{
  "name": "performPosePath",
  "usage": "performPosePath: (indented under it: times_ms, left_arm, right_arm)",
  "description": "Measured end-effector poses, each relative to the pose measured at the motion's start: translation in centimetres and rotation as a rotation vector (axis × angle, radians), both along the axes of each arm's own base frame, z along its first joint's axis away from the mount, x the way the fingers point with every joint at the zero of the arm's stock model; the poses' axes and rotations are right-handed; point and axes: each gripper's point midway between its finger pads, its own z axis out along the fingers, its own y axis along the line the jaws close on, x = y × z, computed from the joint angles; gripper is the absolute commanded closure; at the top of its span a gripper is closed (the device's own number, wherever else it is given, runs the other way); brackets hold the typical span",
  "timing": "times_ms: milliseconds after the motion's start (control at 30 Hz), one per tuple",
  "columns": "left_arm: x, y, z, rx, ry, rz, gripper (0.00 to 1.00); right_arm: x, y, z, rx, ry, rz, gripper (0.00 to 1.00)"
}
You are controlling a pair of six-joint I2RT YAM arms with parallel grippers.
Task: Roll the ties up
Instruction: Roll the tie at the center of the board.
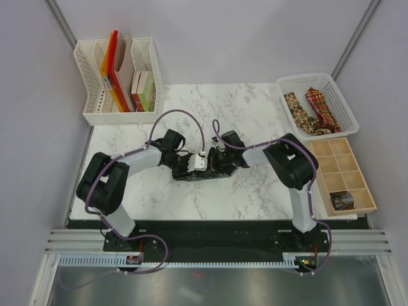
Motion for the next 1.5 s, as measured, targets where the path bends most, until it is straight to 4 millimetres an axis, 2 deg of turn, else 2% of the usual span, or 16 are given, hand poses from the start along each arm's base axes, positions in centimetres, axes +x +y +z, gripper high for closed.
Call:
performPosePath:
  times_ms: [67, 167, 400, 700, 900, 1000, 1200, 1300, 1500]
  left_arm:
    - [0.0, 0.0, 0.1, 0.003, 0.010, 0.004, 0.65]
    - [-0.6, 0.0, 0.0, 0.002, 0.031, -0.004, 0.67]
    - [-2.3, 0.5, 0.0, 0.001, 0.073, -0.042, 0.68]
    - [-2.3, 0.5, 0.0, -0.001, 0.065, -0.054, 0.66]
    - [-2.2, 0.5, 0.2, -0.016, 0.063, -0.058, 0.66]
    - [-1.9, 0.4, 0.2, -0.022, 0.053, -0.060, 0.63]
    - [-2.0, 0.4, 0.2, -0.021, 0.054, -0.060, 0.43]
    - [-2.2, 0.7, 0.3, -0.010, 0.063, -0.050, 0.33]
    - [-2.3, 1.6, 2.2, -0.016, 0.037, -0.013, 0.31]
  right_arm:
    - [-0.1, 0.0, 0.0, 0.000, 0.002, -0.008, 1.00]
    - [-0.8, 0.1, 0.1, -0.001, 0.009, -0.018, 1.00]
    - [-2.3, 0.6, 0.8, -0.032, 0.001, -0.016, 1.00]
    - [-2.3, 0.5, 0.8, -0.044, 0.001, -0.008, 1.00]
    - [-1.8, 0.3, 1.7, -0.036, -0.020, -0.014, 1.00]
    - [-1.5, 0.2, 1.8, -0.038, -0.026, -0.016, 1.00]
    - [-1.4, -0.1, 1.1, -0.058, -0.046, 0.002, 1.00]
    - [-1.3, -0.1, 0.1, -0.067, -0.036, 0.007, 1.00]
    - [-0.9, -0.2, 0.0, -0.057, -0.040, 0.011, 1.00]
